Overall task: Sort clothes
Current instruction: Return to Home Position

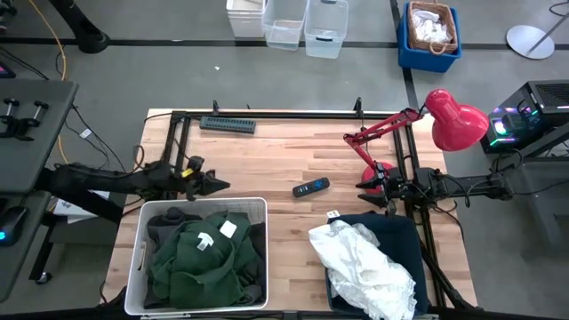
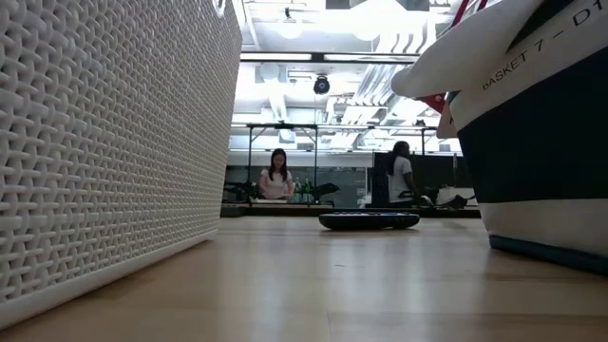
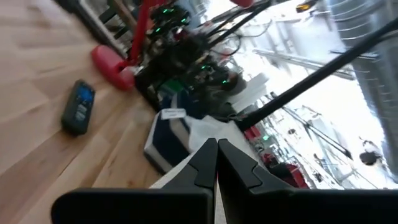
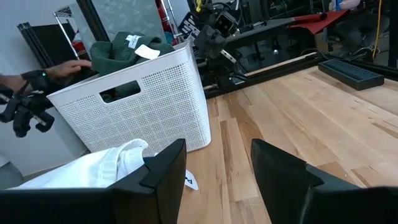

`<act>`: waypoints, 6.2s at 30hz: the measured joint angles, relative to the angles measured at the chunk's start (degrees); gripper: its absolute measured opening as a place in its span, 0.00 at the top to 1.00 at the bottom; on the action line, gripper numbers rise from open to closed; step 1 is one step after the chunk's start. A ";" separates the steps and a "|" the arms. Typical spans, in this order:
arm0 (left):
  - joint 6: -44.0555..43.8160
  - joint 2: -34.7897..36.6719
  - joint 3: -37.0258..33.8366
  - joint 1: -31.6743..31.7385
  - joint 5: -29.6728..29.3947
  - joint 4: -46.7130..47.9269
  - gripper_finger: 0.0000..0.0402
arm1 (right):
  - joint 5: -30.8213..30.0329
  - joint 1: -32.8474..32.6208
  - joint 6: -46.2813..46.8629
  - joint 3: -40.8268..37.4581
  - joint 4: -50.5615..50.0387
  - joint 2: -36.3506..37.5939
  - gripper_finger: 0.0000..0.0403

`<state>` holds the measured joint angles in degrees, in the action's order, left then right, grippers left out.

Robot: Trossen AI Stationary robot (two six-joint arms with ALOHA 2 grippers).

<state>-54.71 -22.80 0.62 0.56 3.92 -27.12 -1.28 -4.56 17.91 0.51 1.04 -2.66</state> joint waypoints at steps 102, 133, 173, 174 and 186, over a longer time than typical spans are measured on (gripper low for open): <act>60.52 21.22 0.20 -0.11 2.44 7.07 1.00 | -1.07 6.56 -19.37 0.00 0.20 1.14 0.56; 50.39 21.09 0.07 -0.11 2.49 7.92 1.00 | -1.09 6.56 -19.39 0.00 0.17 1.11 0.56; 50.35 21.09 0.08 -0.12 2.49 7.88 1.00 | -1.09 6.56 -19.37 0.00 0.17 1.13 0.56; 50.35 21.09 0.07 -0.13 2.49 7.88 1.00 | -1.09 6.56 -19.37 0.00 0.17 1.11 0.56; 50.36 21.09 0.09 -0.12 2.49 7.88 1.00 | -1.09 6.56 -19.37 0.00 0.17 1.11 0.56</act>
<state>-4.35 -1.72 0.71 0.44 6.42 -19.25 -2.37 2.00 -1.46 0.51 1.21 -1.54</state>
